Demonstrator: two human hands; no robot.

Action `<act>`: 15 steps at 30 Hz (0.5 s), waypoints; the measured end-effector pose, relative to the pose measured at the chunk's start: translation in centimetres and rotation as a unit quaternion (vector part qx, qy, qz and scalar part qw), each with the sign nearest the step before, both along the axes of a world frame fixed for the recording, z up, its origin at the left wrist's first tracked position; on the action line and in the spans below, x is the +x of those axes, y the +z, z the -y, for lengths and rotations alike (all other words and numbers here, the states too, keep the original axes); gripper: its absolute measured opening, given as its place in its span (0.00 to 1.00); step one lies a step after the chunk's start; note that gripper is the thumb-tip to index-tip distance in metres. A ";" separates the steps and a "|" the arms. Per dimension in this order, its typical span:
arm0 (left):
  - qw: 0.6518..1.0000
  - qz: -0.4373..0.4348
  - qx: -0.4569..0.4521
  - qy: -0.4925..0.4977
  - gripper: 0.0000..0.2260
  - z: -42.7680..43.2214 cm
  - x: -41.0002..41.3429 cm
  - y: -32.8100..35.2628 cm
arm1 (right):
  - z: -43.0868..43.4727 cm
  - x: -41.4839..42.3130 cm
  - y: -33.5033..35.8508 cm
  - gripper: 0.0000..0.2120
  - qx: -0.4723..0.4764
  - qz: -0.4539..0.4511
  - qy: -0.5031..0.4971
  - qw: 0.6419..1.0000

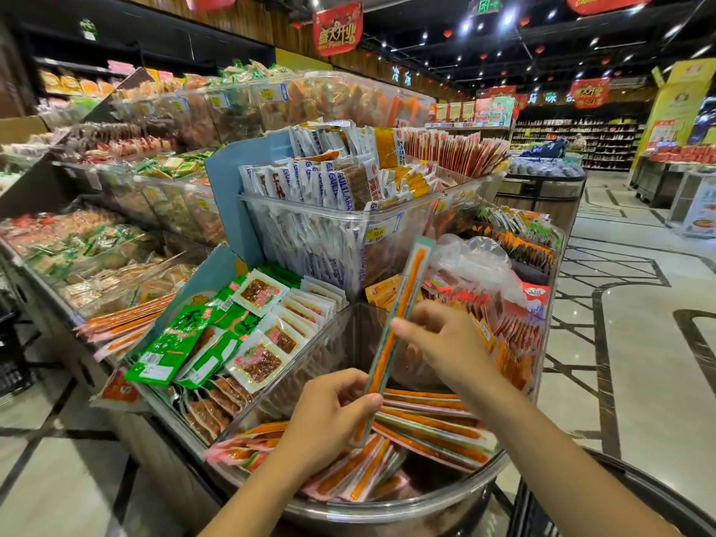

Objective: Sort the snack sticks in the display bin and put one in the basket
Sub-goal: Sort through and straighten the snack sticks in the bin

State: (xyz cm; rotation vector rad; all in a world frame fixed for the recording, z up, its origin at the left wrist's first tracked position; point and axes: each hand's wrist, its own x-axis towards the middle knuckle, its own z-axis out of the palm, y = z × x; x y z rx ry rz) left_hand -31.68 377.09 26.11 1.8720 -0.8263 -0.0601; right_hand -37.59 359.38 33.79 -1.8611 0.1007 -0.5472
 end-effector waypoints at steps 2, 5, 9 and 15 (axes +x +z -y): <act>1.000 -0.005 -0.010 -0.008 0.02 0.0 -0.2 0.3 | -0.4 -0.1 -1.6 0.09 -0.039 -0.032 0.023 0.998; 0.998 -0.057 -0.021 -0.023 0.04 0.1 -0.7 0.8 | -0.2 0.1 -2.4 0.11 -0.062 -0.022 -0.006 0.998; 0.989 -0.135 -0.051 -0.034 0.07 -0.3 -0.9 1.0 | 0.4 0.0 -1.3 0.13 -0.064 0.029 -0.064 0.995; 0.987 -0.136 -0.080 -0.003 0.03 -0.9 -0.8 1.7 | 1.4 -1.2 -1.0 0.16 -0.224 0.071 -0.160 0.959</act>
